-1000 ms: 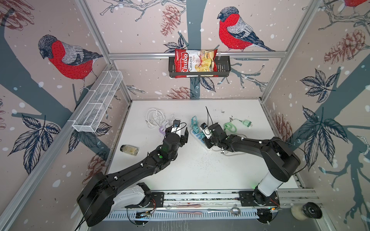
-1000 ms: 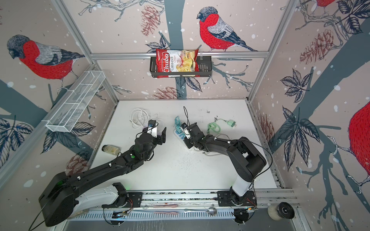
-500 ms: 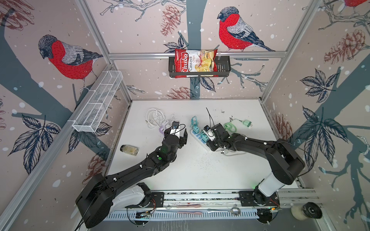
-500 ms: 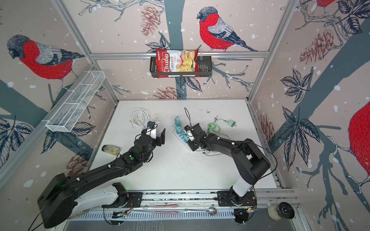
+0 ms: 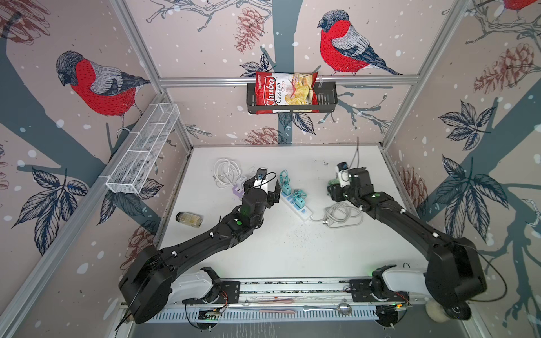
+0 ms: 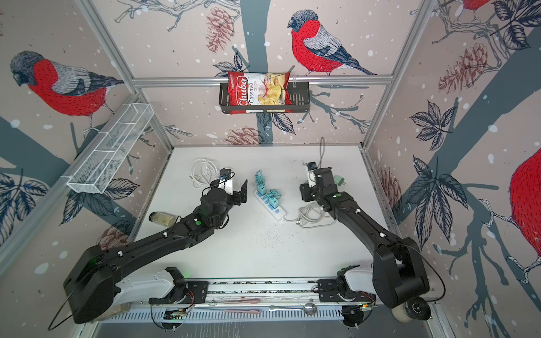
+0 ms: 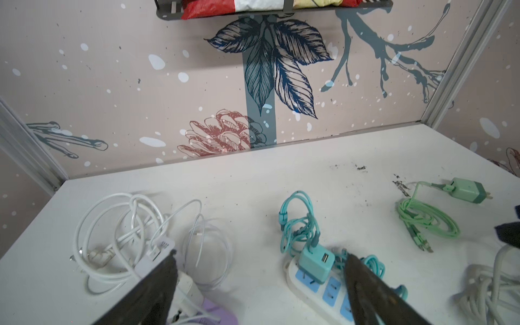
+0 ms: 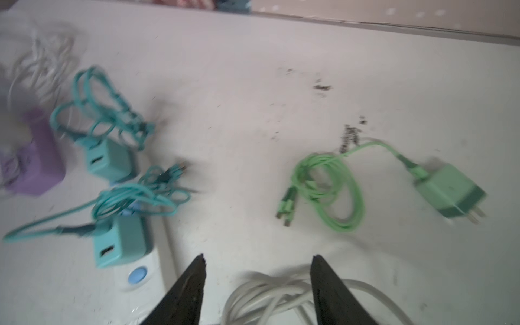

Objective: Insert plugs into power strip
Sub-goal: Insert the plug into the socket, then move the power cord to the top-right of the table.

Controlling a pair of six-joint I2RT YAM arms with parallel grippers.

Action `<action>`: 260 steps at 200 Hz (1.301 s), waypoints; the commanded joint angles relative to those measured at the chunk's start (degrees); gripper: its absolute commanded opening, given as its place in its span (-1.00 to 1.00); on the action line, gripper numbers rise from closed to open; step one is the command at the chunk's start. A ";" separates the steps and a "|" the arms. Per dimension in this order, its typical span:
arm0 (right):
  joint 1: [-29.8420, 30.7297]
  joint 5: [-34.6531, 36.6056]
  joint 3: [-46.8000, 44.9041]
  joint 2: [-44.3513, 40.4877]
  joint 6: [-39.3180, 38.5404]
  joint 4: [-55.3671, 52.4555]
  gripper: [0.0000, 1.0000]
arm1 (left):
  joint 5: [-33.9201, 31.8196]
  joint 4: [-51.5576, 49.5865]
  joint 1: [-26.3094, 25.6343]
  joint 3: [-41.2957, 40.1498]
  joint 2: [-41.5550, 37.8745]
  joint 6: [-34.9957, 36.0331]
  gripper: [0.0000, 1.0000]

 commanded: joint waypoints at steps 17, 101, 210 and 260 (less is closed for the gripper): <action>-10.22 3.54 2.04 2.60 7.87 0.87 0.24 | 1.60 0.10 0.03 3.80 4.10 -0.39 0.95; -16.24 16.40 22.29 29.71 11.48 -6.90 0.24 | 1.27 -0.02 1.73 6.48 8.03 -0.39 0.95; -19.83 9.34 28.61 40.19 16.80 -5.61 0.19 | 3.72 1.59 4.21 4.59 7.68 -0.10 0.95; -20.62 5.01 31.79 42.92 15.57 -5.36 0.20 | 3.92 1.91 4.26 3.71 7.24 -0.84 0.95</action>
